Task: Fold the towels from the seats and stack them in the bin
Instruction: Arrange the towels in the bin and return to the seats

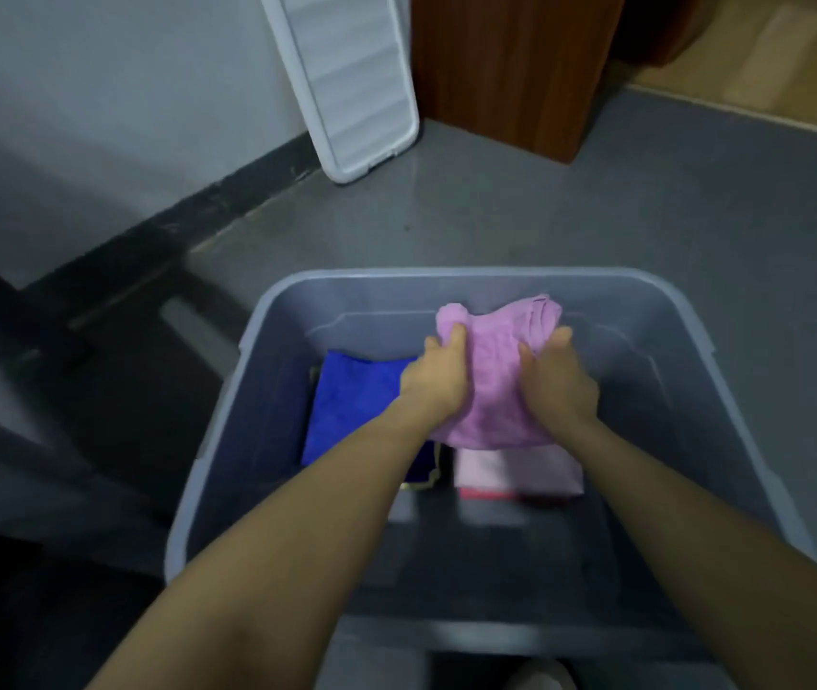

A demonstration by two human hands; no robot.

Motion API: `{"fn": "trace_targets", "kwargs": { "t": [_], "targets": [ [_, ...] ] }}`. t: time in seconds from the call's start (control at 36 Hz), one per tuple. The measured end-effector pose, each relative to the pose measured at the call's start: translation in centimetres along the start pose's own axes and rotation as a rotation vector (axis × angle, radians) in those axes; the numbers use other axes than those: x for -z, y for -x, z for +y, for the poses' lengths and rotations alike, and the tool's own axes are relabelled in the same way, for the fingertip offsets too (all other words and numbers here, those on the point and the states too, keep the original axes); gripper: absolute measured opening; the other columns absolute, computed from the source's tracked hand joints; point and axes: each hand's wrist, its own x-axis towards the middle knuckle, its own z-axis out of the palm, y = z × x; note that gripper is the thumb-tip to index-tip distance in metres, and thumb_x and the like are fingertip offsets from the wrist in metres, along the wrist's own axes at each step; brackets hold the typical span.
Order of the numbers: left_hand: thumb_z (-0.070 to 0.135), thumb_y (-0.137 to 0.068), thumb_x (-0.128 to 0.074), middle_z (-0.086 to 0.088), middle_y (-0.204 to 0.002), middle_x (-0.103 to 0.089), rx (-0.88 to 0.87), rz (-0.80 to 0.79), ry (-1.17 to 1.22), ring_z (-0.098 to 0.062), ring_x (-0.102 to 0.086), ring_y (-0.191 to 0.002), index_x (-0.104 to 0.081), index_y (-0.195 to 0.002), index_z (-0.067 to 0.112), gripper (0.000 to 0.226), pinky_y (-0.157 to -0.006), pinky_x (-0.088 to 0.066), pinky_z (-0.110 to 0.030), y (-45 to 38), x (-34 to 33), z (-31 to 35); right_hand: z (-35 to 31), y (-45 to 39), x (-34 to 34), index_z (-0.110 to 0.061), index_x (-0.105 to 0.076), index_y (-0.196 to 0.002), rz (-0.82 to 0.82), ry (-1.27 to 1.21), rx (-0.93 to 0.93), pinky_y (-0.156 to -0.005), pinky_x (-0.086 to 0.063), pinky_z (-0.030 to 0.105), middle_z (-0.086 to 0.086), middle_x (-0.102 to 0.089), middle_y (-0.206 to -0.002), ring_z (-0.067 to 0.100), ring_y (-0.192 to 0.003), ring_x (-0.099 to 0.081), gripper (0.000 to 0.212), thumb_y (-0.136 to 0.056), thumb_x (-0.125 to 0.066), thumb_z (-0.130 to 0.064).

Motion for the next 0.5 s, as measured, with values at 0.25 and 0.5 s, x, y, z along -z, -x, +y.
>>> {"fn": "trace_targets", "kwargs": {
  "t": [0.25,0.5],
  "targets": [
    [0.005,-0.093,-0.04,-0.023,-0.126,-0.041,0.058,-0.209,0.008,-0.04,-0.047,-0.114,-0.03,-0.137,0.005,0.045,-0.094,-0.042,-0.043,-5.3,-8.3,-0.9,7.3,-2.8,-5.3,0.005,-0.037,-0.122,-0.129,-0.103,-0.169,-0.078,-0.045,0.043,0.026,-0.053,-0.118,0.043,-0.103,-0.056,0.036,-0.094,-0.047,-0.015],
    [0.009,-0.088,-0.05,-0.019,-0.134,-0.034,0.002,-0.304,-0.085,-0.036,-0.044,-0.117,-0.04,-0.131,0.004,0.044,-0.099,-0.042,-0.045,-6.0,-12.5,-2.5,10.2,-3.0,-8.3,0.001,-0.045,-0.126,-0.097,-0.039,0.047,-0.083,-0.047,0.052,0.028,-0.045,-0.115,0.045,-0.098,-0.053,0.042,-0.085,-0.047,0.002]
  ]
}}
